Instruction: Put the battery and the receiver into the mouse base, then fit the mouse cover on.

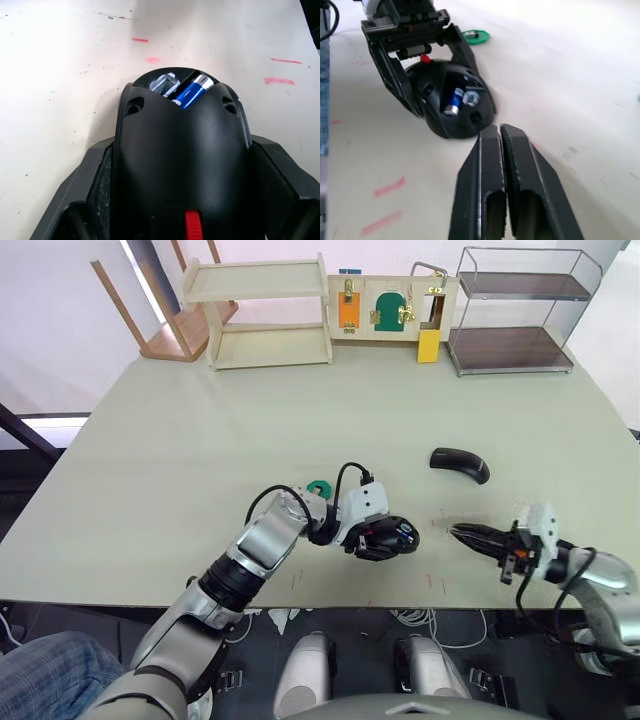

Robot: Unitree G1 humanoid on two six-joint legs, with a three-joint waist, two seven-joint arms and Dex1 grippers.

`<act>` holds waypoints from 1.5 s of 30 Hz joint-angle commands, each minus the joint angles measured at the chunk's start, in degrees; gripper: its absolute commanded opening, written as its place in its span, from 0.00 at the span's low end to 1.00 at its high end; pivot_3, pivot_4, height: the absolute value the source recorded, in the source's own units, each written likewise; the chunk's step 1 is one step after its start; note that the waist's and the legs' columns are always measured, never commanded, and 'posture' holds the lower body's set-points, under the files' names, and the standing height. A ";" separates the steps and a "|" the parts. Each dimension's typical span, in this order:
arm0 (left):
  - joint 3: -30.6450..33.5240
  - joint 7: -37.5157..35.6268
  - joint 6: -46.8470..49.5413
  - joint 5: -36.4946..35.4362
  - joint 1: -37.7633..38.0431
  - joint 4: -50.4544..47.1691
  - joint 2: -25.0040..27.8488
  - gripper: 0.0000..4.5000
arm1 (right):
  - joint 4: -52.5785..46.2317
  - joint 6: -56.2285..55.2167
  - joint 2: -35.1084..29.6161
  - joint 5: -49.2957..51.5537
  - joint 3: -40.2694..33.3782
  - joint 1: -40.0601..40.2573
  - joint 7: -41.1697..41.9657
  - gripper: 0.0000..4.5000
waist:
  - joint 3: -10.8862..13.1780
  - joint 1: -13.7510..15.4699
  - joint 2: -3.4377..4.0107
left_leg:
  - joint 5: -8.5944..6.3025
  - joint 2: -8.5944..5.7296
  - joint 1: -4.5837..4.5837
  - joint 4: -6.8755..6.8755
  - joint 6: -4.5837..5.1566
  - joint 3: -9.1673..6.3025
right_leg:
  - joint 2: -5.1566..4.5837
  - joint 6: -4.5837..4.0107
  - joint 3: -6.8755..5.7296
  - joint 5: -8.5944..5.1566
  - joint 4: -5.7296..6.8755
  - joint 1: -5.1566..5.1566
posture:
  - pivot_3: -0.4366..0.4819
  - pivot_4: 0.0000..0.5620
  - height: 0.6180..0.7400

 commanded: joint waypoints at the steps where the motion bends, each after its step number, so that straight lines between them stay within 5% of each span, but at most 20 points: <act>1: -1.35 0.15 0.06 1.04 0.13 1.59 -0.34 0.66 | 2.23 -1.99 -2.38 3.22 -4.34 -0.09 6.44 0.49 | 0.03 0.07 -0.01 | 0.00 0.00 0.00 0.03 0.00 -0.01 | -0.01 0.01 -0.02 0.00 0.00 0.01 | 0.48 0.27 1.00; 7: -1.37 -0.11 0.07 0.85 -0.07 1.19 -0.55 0.66 | 8.58 -7.44 -2.04 1.91 -7.02 -2.61 9.91 1.00 | 0.05 0.06 -0.01 | 0.00 0.00 0.00 0.05 0.00 -0.01 | -0.02 0.01 -0.01 0.00 -0.01 0.01 | 0.48 0.27 1.00; 17: -0.59 0.40 1.97 -0.11 0.15 -0.52 -1.35 0.66 | 22.77 -17.00 -0.38 4.57 -9.44 -7.83 22.63 1.00 | 0.16 0.04 0.03 | 0.00 -0.02 -0.05 0.05 0.00 0.02 | -0.02 0.01 -0.02 0.01 -0.03 0.02 | 0.48 0.27 1.00; 29: -0.42 -0.34 2.73 -0.74 0.34 -1.07 -0.52 0.66 | 34.05 -21.50 0.58 3.97 -10.62 -12.39 27.21 1.00 | 0.27 -0.03 0.08 | 0.00 -0.02 -0.04 0.03 0.00 0.03 | -0.02 -0.20 -0.01 0.13 -0.03 0.02 | 0.48 0.27 1.00; 30: -0.29 -0.35 2.82 -0.95 0.30 -1.15 -0.59 0.84 | 34.13 -21.48 0.57 4.05 -10.62 -12.46 27.23 1.00 | 0.28 -0.05 0.09 | 0.00 -0.02 -0.04 0.03 0.00 0.03 | -0.02 -0.21 0.00 0.14 -0.03 0.01 | 0.48 0.27 1.00; 32: -0.05 -0.34 3.13 -1.37 0.20 -1.40 -0.69 0.99 | 34.10 -21.58 0.56 4.11 -10.56 -12.41 27.26 1.00 | 0.28 -0.02 0.10 | 0.00 -0.02 -0.04 0.02 0.00 0.02 | -0.02 -0.22 0.00 0.14 -0.03 0.01 | 0.48 0.27 1.00; 45: 3.20 -0.68 8.38 -6.21 -1.03 -12.49 1.33 1.00 | 32.36 -21.60 0.72 4.64 -10.37 -11.15 27.26 1.00 | 0.84 -0.14 0.21 | 0.00 -0.01 -0.09 0.01 0.00 0.01 | -0.02 -0.22 0.02 0.14 -0.02 -0.04 | 0.48 0.27 1.00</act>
